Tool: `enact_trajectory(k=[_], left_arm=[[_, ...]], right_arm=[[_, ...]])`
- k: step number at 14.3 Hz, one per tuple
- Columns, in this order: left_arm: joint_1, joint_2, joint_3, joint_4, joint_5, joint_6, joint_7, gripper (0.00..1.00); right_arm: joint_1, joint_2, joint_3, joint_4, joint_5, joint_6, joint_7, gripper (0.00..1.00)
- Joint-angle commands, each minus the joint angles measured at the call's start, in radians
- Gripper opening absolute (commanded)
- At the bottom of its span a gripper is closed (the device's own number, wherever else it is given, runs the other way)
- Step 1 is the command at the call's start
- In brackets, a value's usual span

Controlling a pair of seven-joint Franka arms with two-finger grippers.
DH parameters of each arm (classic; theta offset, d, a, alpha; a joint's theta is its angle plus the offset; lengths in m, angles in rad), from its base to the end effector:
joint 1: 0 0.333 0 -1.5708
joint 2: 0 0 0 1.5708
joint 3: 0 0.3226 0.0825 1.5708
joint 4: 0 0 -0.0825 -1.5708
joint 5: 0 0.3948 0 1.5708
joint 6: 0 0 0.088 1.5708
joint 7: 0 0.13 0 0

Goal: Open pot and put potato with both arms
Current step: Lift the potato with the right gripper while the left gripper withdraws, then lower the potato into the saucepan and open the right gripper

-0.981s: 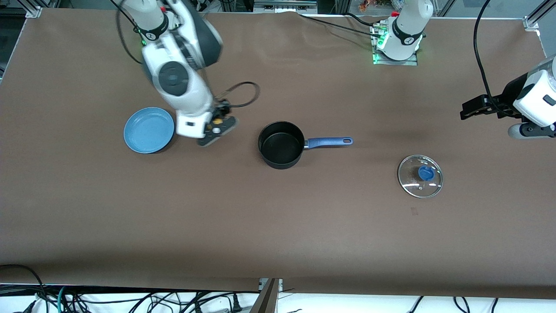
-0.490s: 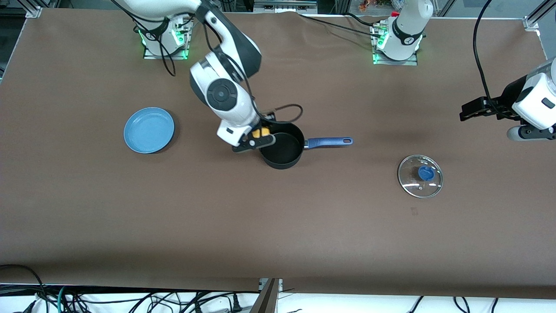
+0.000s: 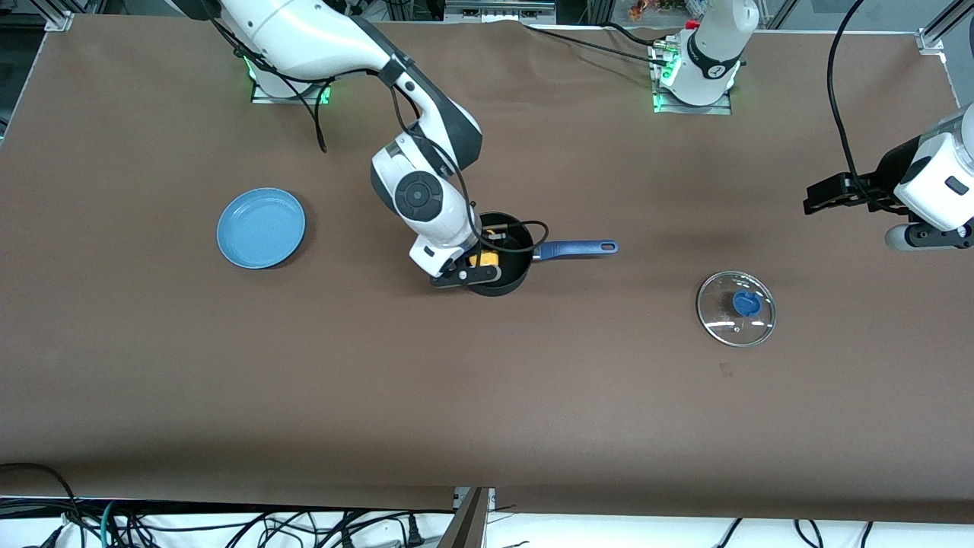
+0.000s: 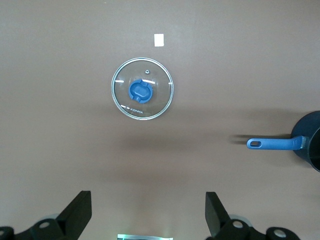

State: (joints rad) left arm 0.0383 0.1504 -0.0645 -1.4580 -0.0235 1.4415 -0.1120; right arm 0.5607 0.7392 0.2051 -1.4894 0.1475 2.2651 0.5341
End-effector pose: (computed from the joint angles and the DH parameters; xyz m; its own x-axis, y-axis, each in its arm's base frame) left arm 0.5924 -0.0162 0.5646 0.9823 0.0821 -0.1684 0.0857 -0.9962 0.0144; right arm 0.5419 0.4975 0.2231 0.9900 0.0953 -0.1040 0.0692 -0.9705 -0.2311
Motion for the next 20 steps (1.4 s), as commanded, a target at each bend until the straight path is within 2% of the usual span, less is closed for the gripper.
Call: enact_trajectory(k=[1,3,5,6,8,12,15,18,20], left_arm=[[-0.005,0.014,0.003,0.033,-0.016,-0.018,-0.008,1.0],[-0.005,0.014,0.003,0.033,-0.015,-0.018,-0.008,1.0],[-0.005,0.014,0.003,0.033,-0.013,-0.018,-0.005,1.0],[-0.005,0.017,0.003,0.033,-0.012,-0.018,-0.005,1.0],[-0.005,0.017,0.005,0.033,-0.012,-0.018,-0.003,1.0],[-0.005,0.018,0.005,0.033,-0.012,-0.018,-0.005,1.0],[-0.003,0.018,0.005,0.033,-0.012,-0.018,-0.003,1.0],[-0.003,0.018,0.005,0.033,-0.013,-0.018,-0.005,1.0],[-0.005,0.018,0.005,0.033,-0.013,-0.018,-0.005,1.0]], right_arm=[[0.018,0.048,-0.004,0.032,-0.003,0.025,0.018,0.26],[0.03,0.054,-0.006,0.029,-0.011,0.025,0.017,0.33],[0.03,0.057,-0.007,0.026,-0.017,0.025,0.017,0.33],[0.03,0.063,-0.007,0.026,-0.028,0.025,0.018,0.39],[0.03,0.063,-0.007,0.026,-0.029,0.024,0.017,1.0],[0.025,0.033,-0.009,0.029,-0.032,0.001,0.012,1.0],[0.024,-0.081,-0.042,0.029,-0.034,-0.139,0.012,1.0],[0.024,-0.211,-0.13,0.028,-0.036,-0.304,0.014,1.0],[0.024,-0.289,-0.225,0.028,-0.036,-0.418,0.017,1.0]])
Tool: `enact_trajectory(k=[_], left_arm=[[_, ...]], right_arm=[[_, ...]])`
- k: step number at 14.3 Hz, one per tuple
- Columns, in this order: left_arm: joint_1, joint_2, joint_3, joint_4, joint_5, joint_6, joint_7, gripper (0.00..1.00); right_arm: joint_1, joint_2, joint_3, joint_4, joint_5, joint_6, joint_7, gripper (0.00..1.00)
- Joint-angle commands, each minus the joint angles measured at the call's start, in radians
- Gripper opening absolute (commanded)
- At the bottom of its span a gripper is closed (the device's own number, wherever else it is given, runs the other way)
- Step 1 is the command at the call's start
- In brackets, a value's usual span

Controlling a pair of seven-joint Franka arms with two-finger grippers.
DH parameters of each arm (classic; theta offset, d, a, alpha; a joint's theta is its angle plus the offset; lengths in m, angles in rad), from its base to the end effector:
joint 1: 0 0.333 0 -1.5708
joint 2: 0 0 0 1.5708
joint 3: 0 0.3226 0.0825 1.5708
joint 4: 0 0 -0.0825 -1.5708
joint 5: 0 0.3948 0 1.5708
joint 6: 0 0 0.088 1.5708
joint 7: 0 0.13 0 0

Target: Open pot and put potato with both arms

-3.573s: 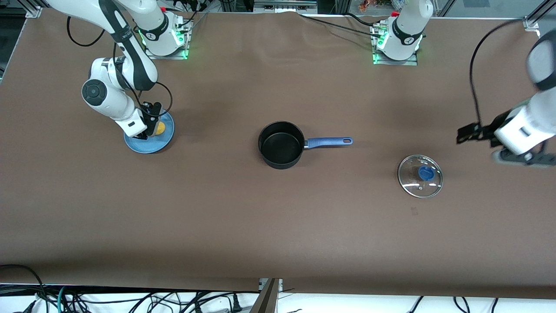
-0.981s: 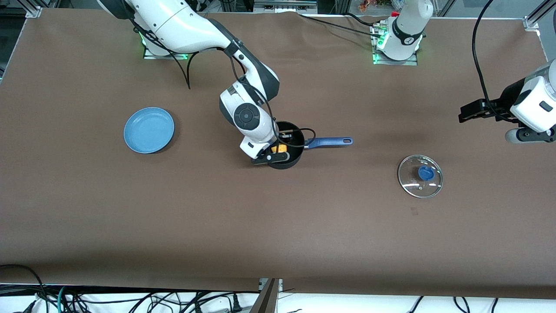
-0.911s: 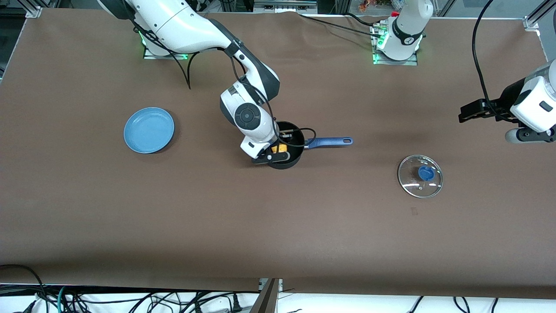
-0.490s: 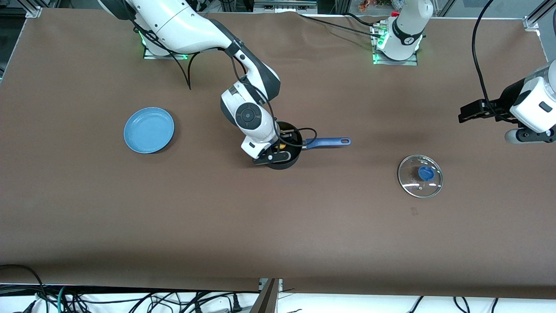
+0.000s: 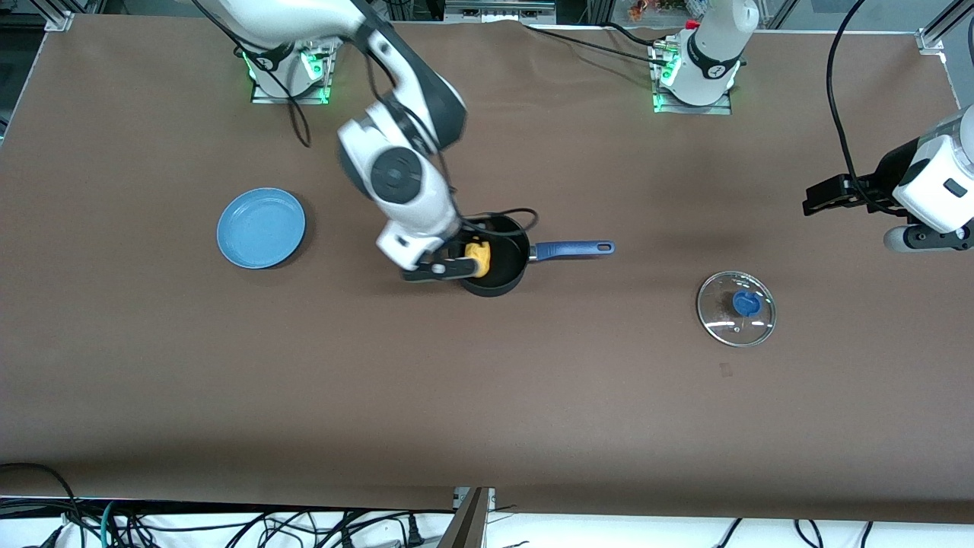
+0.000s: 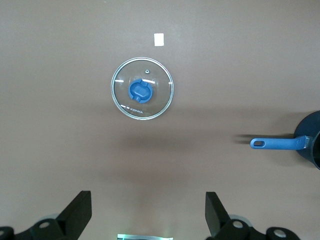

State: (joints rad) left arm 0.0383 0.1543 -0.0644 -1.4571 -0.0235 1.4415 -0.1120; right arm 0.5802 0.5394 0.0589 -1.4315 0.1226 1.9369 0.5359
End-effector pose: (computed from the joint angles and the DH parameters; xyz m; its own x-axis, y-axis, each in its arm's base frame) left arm 0.5934 -0.0161 0.5627 0.9818 0.0822 -0.1714 0.0859 -0.9962 0.0143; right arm 0.5722 0.4305 0.3582 0.9930 0.0546 -0.1047 0.0437 -0.9936 -0.1037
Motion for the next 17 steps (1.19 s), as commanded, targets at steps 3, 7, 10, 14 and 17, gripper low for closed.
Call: enact_trajectory(k=[3,7,10,14,17], left_arm=[[-0.005,0.014,0.005,0.034,-0.013,-0.018,-0.005,1.0],[-0.003,0.018,0.005,0.035,-0.015,-0.018,-0.003,1.0],[-0.003,0.019,0.005,0.035,-0.016,-0.018,-0.005,1.0],[-0.003,0.021,0.005,0.035,-0.015,-0.018,-0.005,1.0],[-0.005,0.021,0.005,0.035,-0.015,-0.018,-0.005,1.0]], right_arm=[[0.006,-0.192,-0.242,-0.029,-0.03,-0.194,0.001,1.0],[-0.093,-0.295,-0.295,-0.04,-0.032,-0.246,-0.132,1.0],[-0.279,-0.355,-0.191,-0.055,-0.058,-0.289,-0.302,1.0],[-0.508,-0.479,-0.056,-0.173,-0.136,-0.274,-0.432,1.0],[-0.56,-0.553,-0.042,-0.25,-0.13,-0.314,-0.436,1.0]])
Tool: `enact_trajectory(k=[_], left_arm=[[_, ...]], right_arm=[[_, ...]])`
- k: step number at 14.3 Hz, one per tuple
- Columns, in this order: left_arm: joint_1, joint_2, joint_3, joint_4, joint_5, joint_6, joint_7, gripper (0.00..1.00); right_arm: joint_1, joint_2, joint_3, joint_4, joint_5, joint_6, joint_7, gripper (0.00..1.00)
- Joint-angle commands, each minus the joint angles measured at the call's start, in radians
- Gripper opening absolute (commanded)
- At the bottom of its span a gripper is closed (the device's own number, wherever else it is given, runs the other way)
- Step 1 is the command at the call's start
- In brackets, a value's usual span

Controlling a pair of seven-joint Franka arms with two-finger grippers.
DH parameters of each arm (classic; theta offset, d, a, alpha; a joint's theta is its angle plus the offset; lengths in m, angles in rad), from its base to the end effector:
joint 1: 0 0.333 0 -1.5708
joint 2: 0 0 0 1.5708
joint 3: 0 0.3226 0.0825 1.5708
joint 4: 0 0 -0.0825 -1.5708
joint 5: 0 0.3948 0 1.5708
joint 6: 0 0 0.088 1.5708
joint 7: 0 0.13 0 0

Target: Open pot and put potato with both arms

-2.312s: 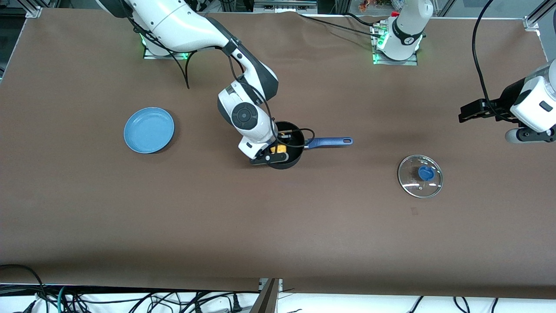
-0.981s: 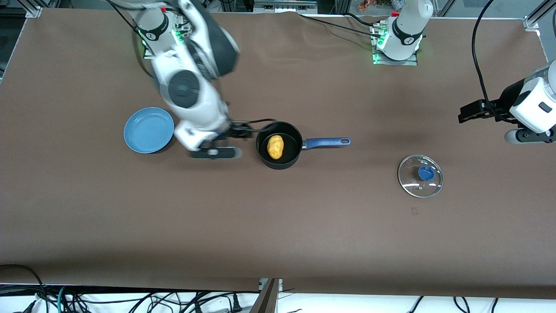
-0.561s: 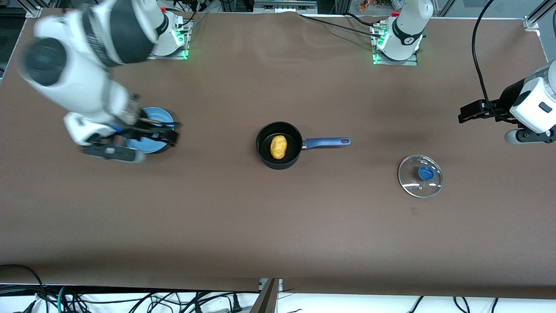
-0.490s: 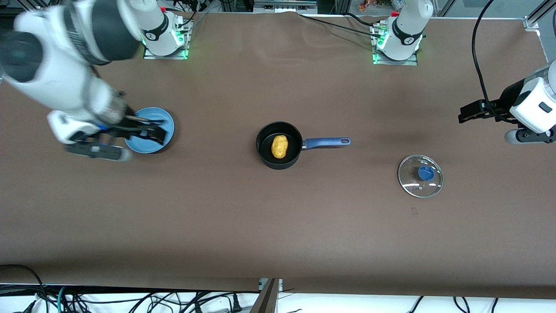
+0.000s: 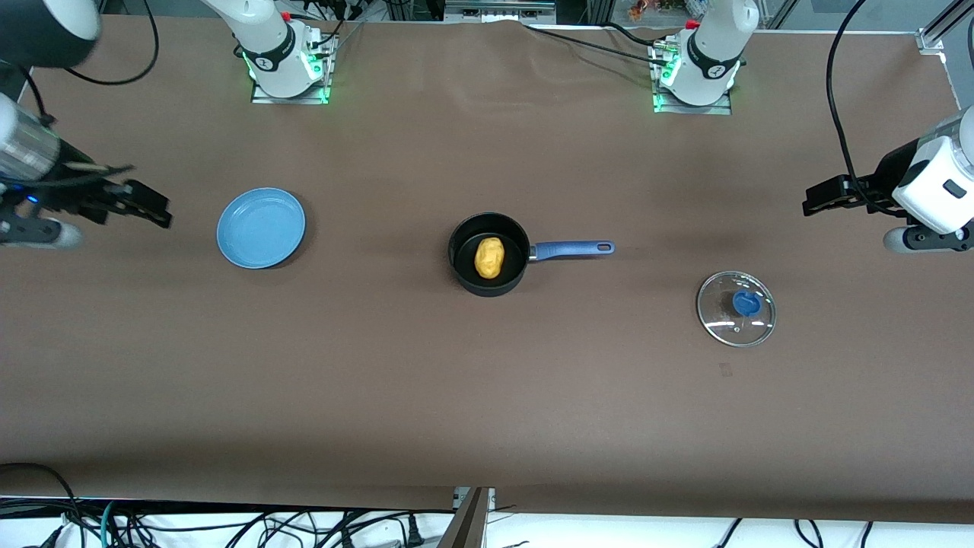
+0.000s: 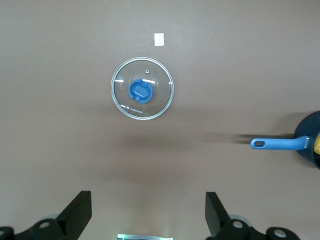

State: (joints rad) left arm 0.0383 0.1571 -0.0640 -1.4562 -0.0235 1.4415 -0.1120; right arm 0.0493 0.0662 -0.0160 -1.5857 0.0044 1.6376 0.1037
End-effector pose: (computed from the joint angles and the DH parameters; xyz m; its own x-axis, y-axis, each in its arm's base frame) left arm 0.5941 -0.0158 0.5615 0.9814 0.0826 -0.1732 0.0863 -0.9962 0.0142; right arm 0.5896 0.0205 0.5684 0.9974 -0.0706 -0.0146 -0.0707 -0.9975 -0.0018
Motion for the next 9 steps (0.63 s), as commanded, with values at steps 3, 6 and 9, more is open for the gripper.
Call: enact_trajectory(k=[3,6,9], left_arm=[[-0.003,0.022,0.004,0.05,-0.012,-0.02,-0.005,1.0],[-0.003,0.027,0.004,0.051,-0.013,-0.02,-0.005,1.0],[-0.003,0.027,0.004,0.051,-0.013,-0.02,-0.005,1.0]], right_arm=[[-0.057,-0.102,0.033,-0.082,-0.003,0.008,-0.004,1.0],[-0.048,-0.088,0.037,-0.082,-0.011,-0.021,-0.036,1.0],[-0.048,-0.083,0.034,-0.077,-0.006,-0.024,-0.073,1.0]])
